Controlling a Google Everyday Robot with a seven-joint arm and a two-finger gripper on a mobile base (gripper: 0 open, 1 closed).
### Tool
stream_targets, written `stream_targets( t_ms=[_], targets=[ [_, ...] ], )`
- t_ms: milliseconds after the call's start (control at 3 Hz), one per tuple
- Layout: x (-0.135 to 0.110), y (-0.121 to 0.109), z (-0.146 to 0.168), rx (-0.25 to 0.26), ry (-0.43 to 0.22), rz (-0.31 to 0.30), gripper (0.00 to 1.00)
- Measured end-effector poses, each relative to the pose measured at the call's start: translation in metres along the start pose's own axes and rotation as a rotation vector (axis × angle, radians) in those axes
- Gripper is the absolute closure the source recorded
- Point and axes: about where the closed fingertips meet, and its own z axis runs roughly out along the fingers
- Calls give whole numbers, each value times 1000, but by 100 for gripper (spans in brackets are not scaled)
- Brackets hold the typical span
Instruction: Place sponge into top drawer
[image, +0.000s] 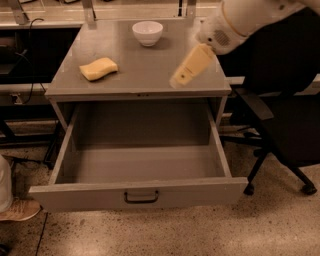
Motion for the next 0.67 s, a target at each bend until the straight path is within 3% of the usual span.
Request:
stream_targets(
  t_ms=[333, 667],
  targets=[
    [-9, -6, 7, 10, -31, 64, 0],
    [-9, -5, 7, 9, -30, 62, 0]
  ],
)
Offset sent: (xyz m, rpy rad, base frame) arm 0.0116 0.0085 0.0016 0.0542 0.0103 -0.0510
